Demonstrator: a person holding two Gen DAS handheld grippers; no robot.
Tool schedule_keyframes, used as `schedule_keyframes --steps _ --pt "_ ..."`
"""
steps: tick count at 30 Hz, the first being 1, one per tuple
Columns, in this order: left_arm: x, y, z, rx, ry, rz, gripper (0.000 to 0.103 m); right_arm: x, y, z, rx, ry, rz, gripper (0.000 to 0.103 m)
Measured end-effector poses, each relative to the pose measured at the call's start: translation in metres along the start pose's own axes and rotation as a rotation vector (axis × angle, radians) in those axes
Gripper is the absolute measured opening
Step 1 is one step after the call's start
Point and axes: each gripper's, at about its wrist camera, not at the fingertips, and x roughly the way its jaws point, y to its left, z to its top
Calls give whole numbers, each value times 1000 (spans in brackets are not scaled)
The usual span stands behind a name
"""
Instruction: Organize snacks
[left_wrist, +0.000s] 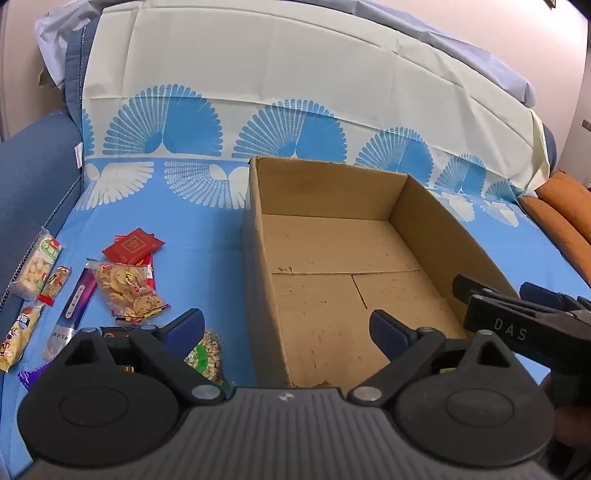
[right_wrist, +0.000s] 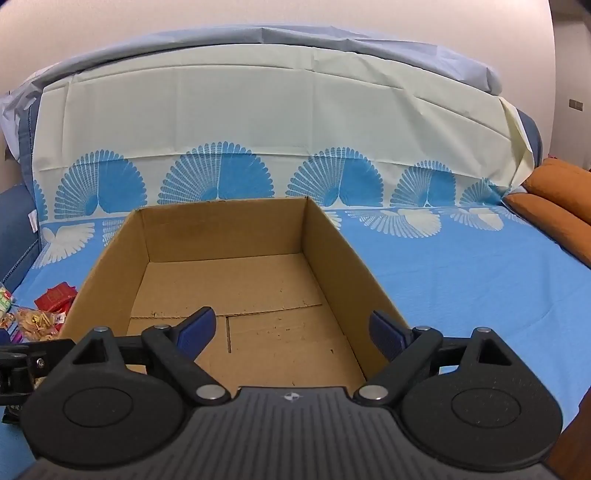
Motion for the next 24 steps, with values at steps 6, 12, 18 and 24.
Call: schedule_keyframes --steps 6,12,18,24 --pt "0 3 1 -30 7 -36 95 4 -6 8 2 32 32 90" --pt "-1 3 1 -24 8 -28 95 0 3 0 -9 25 34 90" --pt "0 3 1 -29 17 -30 95 3 1 -1 -9 23 25 90" --pt "1 2 2 -25 22 -35 95 4 5 1 -63 23 -2 91"
